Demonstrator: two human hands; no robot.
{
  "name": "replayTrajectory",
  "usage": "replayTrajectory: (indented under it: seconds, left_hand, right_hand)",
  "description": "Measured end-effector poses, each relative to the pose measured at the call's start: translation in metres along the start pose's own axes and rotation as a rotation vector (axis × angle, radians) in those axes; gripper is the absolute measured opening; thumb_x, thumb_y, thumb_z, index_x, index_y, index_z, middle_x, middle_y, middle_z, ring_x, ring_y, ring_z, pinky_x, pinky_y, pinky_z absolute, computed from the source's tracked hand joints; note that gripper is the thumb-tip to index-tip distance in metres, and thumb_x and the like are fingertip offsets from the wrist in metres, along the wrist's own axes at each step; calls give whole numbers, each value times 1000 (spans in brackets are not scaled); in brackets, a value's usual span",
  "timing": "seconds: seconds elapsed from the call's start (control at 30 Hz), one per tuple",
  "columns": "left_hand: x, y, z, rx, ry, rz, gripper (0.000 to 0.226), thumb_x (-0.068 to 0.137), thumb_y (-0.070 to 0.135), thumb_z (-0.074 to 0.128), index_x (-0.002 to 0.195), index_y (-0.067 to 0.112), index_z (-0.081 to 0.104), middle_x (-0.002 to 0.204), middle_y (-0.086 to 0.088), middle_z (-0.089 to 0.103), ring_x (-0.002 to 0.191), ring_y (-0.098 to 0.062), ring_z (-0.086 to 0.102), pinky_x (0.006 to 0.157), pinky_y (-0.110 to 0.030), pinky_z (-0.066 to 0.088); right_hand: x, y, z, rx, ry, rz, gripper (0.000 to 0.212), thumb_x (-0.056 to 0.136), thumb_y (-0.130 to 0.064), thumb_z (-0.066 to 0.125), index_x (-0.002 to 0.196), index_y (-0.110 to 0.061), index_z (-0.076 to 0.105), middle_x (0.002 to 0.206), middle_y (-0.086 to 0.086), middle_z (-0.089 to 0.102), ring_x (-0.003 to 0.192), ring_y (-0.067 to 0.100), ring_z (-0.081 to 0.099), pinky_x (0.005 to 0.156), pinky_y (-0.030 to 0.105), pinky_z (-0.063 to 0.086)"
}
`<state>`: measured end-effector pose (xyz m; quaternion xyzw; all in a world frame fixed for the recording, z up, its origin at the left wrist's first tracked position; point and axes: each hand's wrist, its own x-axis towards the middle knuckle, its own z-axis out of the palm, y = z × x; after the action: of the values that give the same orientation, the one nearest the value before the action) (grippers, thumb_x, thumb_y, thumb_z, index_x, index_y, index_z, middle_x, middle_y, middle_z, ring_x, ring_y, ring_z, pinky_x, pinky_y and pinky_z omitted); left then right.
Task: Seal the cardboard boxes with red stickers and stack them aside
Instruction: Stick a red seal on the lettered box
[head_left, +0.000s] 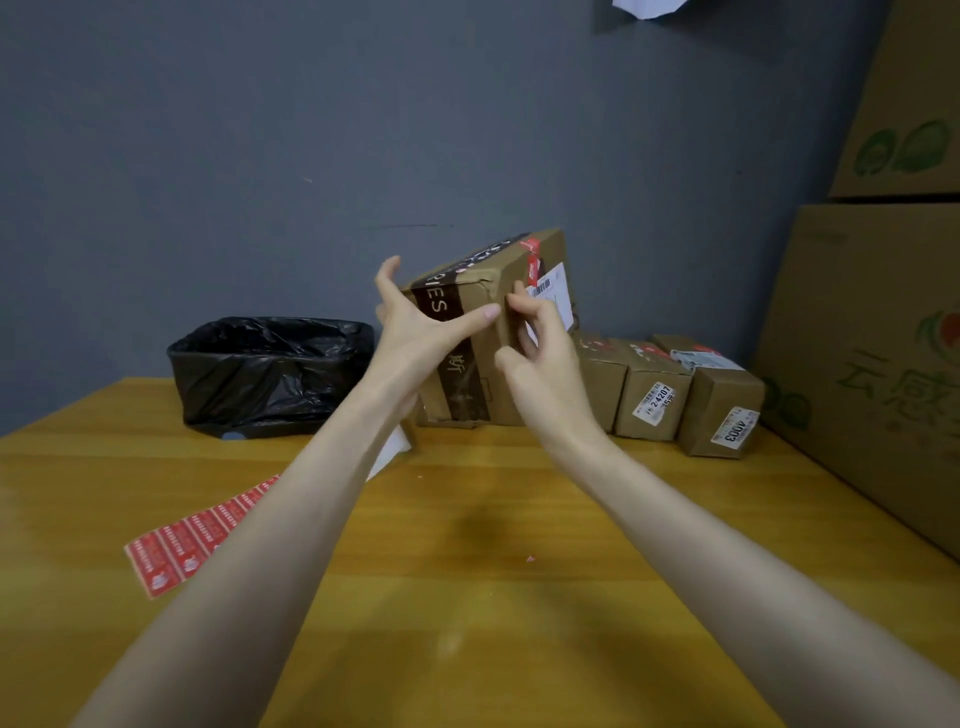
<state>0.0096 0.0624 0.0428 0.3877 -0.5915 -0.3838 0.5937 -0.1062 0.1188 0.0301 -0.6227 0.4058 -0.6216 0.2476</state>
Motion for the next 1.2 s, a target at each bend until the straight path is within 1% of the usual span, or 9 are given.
replayTrajectory:
  seconds: [0.1, 0.2, 0.37, 0.53, 0.67, 0.8, 0.9, 1.0, 1.2]
  left_hand:
    - [-5, -2, -9, 62, 32, 57, 113, 54, 50, 83, 141, 42, 11, 148, -10, 18, 133, -25, 31, 108, -41, 35]
    - [-11, -8, -16, 72, 63, 81, 102, 62, 43, 83, 139, 43, 16, 146, -9, 20, 129, -26, 35, 104, -45, 40]
    - [-16, -18, -35, 73, 27, 63, 102, 42, 62, 82, 126, 57, 24, 146, -6, 28, 127, -30, 42, 99, -49, 44]
    - [-18, -24, -52, 94, -160, 97, 97, 56, 41, 85, 133, 47, 26, 146, -9, 29, 124, -21, 46, 96, -38, 49]
    - [-27, -29, -60, 54, -346, 74, 100, 43, 45, 84, 127, 49, 30, 135, -9, 41, 117, -19, 52, 94, -36, 50]
    - [-34, -40, -63, 11, -449, 38, 107, 36, 53, 87, 127, 48, 32, 131, -8, 47, 120, -23, 53, 93, -36, 51]
    - [-36, -45, -64, -12, -498, 36, 112, 30, 63, 86, 127, 47, 32, 130, 1, 49, 121, -20, 51, 91, -30, 51]
    - [-33, -49, -66, -39, -547, 10, 112, 32, 59, 87, 129, 47, 32, 137, 4, 44, 128, -18, 45, 100, -34, 44]
    - [-21, -55, -77, -58, -690, -130, 107, 40, 43, 91, 132, 47, 36, 147, 7, 35, 132, -16, 42, 95, -28, 45]
  right_hand:
    - [-14, 2, 10, -90, -37, -59, 53, 80, 9, 46, 124, -19, 46, 152, -8, 28, 139, 7, 23, 110, 24, 24]
    - [-24, 7, 16, -139, -58, -82, 54, 80, 8, 46, 125, -21, 46, 152, -12, 27, 139, 6, 25, 107, 20, 25]
    - [-32, 13, 11, -231, -107, -121, 50, 81, 4, 46, 125, -20, 48, 144, -12, 39, 126, -4, 31, 108, 32, 35]
    - [-22, 4, -10, -486, 142, -544, 36, 73, 3, 47, 104, -8, 60, 123, -2, 53, 120, 9, 40, 102, 20, 29]
    - [-4, -3, -38, -509, 257, -417, 30, 78, -3, 44, 99, -14, 61, 112, -11, 54, 114, 7, 44, 98, 33, 36]
    - [7, -5, -63, -561, 43, -99, 23, 95, -20, 46, 109, -18, 65, 113, -10, 59, 114, 7, 49, 98, 24, 37]
    - [9, -5, -78, -791, -339, 34, 46, 88, -48, 52, 127, -25, 54, 136, -6, 49, 121, 7, 43, 97, 25, 34]
    - [10, -4, -84, -868, -627, 219, 73, 74, -52, 66, 139, -33, 36, 136, -8, 45, 111, 6, 46, 88, 21, 42]
    - [23, 15, -83, -945, -617, 88, 85, 67, -51, 75, 140, -32, 35, 138, -8, 43, 124, 11, 40, 102, 34, 39]
